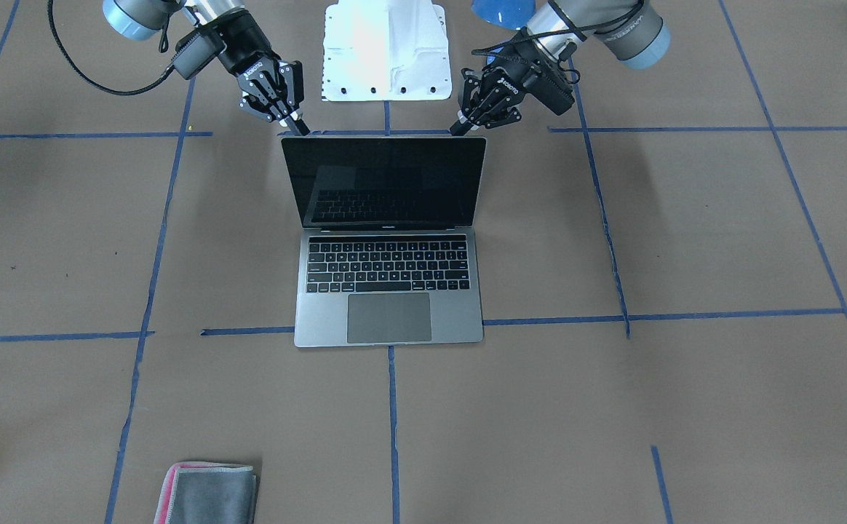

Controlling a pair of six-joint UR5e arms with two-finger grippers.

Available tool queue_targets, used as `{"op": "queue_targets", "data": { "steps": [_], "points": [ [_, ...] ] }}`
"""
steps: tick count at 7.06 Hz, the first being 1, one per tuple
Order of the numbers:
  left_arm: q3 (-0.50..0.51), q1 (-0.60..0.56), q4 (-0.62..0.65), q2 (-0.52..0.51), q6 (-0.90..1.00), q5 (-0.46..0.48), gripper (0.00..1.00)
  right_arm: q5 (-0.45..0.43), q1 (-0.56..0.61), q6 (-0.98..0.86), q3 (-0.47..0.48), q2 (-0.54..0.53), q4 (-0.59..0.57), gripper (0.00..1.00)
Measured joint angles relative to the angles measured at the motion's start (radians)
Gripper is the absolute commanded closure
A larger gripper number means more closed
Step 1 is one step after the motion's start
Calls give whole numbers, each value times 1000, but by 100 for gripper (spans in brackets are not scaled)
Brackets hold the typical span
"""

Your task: Close laptop

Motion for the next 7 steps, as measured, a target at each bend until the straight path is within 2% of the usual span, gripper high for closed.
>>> {"op": "queue_targets", "data": {
  "steps": [7],
  "points": [
    [22,-58,29,-20,0,27,100,-1,46,0,-19,1,-3,100]
  ]
}}
